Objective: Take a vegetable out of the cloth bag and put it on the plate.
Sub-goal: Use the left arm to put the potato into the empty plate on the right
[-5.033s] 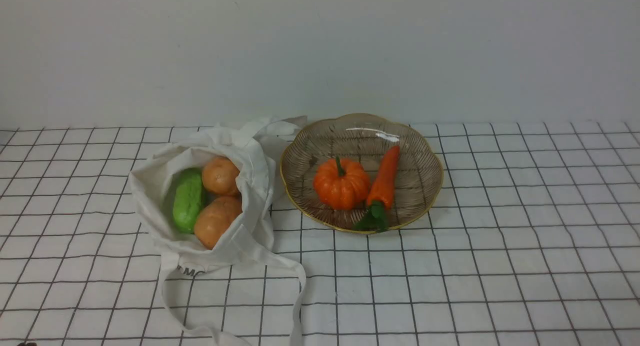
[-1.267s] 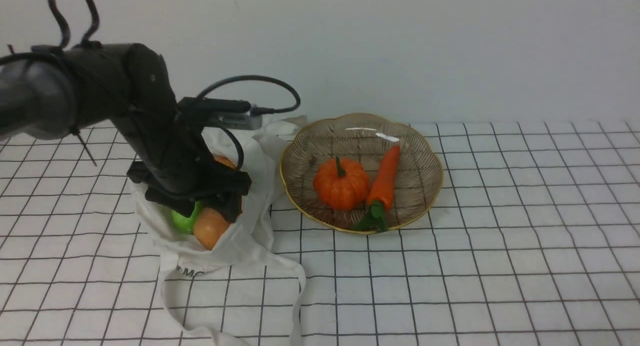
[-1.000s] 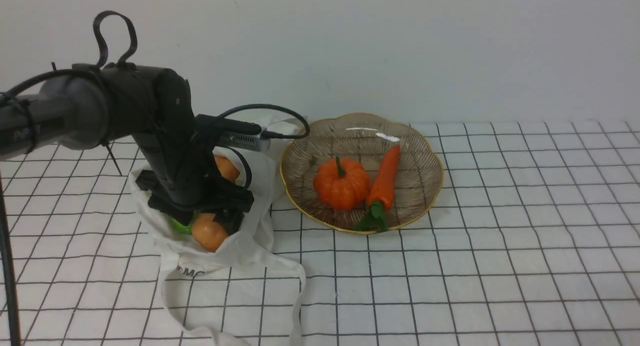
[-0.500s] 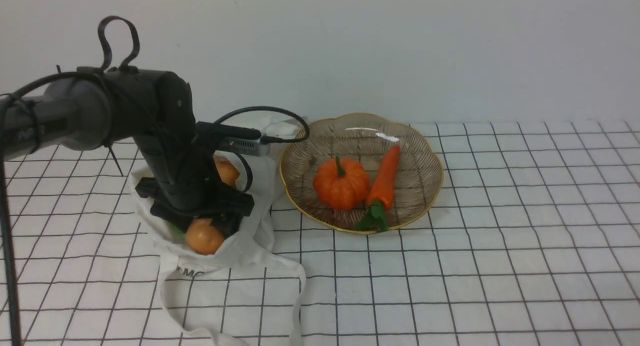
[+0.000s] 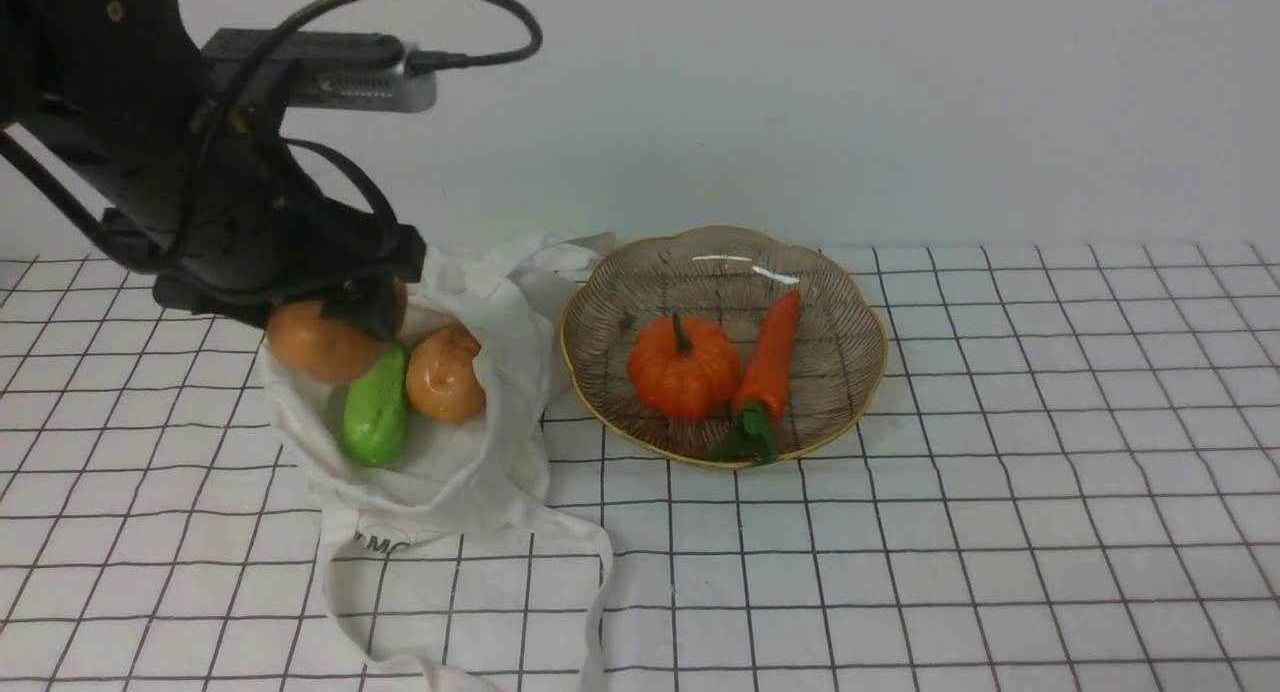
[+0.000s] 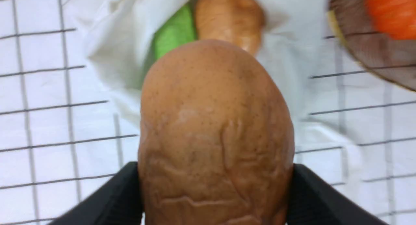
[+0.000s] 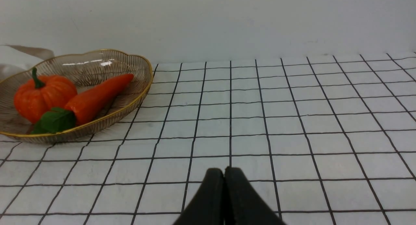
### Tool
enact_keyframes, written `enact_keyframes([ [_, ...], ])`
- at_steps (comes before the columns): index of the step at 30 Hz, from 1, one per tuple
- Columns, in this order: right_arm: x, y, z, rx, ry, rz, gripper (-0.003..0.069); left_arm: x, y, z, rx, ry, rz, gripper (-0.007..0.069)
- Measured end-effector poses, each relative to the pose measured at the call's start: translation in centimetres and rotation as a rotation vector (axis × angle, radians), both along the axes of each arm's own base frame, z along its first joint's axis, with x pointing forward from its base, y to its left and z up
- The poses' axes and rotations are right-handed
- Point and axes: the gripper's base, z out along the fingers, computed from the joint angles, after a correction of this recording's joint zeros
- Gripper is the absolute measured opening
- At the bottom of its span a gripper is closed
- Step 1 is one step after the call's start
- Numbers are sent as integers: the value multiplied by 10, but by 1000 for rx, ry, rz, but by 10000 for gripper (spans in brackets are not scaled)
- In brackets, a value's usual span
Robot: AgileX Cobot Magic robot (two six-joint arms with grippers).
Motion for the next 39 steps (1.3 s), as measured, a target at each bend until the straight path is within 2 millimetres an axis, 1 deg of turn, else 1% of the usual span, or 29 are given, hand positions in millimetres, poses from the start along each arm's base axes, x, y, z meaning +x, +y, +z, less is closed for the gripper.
enact_keyframes([
  [3,0,0,0,0,0,0,-15,1,-28,-4,-44,3,-79,493],
  [6,0,0,0,0,0,0,-15,12,-57,-14,-68,-7,-137,493],
  [7,0,0,0,0,0,0,-15,20,-69,-18,-71,-19,-160,493],
  [8,0,0,0,0,0,0,-15,25,-76,-23,-71,-19,-169,493],
  [9,0,0,0,0,0,0,-15,29,-81,-23,-78,-35,-179,493],
  [10,0,0,0,0,0,0,-15,43,-100,-31,-89,-63,-205,493],
  [12,0,0,0,0,0,0,-15,50,-110,-36,-96,-78,-218,493],
  [13,0,0,0,0,0,0,-15,64,-127,-48,-103,-93,-236,493],
  [14,0,0,0,0,0,0,-15,70,-136,-50,-113,-115,-248,493],
  [15,0,0,0,0,0,0,-15,73,-140,-52,-115,-120,-252,493],
  [16,0,0,0,0,0,0,-15,86,-154,-66,-117,-133,-270,493],
  [17,0,0,0,0,0,0,-15,92,-161,-69,-121,-150,-278,493],
  [20,0,0,0,0,0,0,-15,108,-172,-86,-114,-167,-288,496],
  [23,0,0,0,0,0,0,-15,122,-180,-111,-81,-156,-297,528],
  [25,0,0,0,0,0,0,-15,127,-183,-115,-83,-162,-297,556],
  [31,0,0,0,0,0,0,-15,132,-186,-107,-108,-219,-300,614],
  [34,0,0,0,0,0,0,-15,132,-187,-106,-106,-224,-306,622],
  [36,0,0,0,0,0,0,-15,132,-186,-105,-101,-216,-307,621],
  [38,0,0,0,0,0,0,-15,129,-184,-96,-90,-190,-306,584],
  [39,0,0,0,0,0,0,-15,126,-182,-87,-84,-175,-306,549],
])
